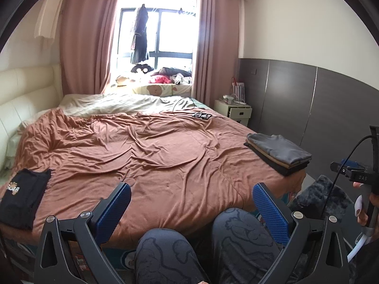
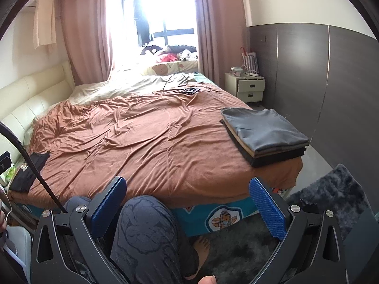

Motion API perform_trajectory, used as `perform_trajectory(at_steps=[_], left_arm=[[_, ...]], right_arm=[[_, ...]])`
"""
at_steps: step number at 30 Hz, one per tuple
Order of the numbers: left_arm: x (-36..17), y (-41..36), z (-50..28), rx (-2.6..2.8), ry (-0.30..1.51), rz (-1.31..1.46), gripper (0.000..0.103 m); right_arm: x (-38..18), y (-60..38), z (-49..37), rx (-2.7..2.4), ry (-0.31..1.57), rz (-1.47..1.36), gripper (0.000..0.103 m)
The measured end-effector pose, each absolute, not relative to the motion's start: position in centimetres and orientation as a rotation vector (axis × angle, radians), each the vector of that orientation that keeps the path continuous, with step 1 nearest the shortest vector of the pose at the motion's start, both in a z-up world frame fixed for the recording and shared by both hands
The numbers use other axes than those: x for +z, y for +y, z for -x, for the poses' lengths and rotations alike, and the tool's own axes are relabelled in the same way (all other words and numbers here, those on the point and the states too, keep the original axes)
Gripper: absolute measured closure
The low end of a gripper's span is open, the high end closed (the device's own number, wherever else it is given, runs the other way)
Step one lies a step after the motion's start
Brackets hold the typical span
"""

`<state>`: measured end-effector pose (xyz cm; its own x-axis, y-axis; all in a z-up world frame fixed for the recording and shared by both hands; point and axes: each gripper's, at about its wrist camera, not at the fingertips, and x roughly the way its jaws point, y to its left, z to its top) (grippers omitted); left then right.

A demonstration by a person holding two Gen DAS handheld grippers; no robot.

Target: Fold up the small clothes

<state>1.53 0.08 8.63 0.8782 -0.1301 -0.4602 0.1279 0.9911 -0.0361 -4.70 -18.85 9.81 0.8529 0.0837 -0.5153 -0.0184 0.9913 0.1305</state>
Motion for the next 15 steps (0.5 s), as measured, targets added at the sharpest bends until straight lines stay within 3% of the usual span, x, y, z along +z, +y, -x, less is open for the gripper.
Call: perform_trajectory(at_steps=[15], left_arm=[[4.3, -0.1, 1.1, -0.089, 0.529, 0.024, 0.000]], right_arm=[[6.4, -16.8, 5.7, 0.069, 0.580, -0.127, 0.000]])
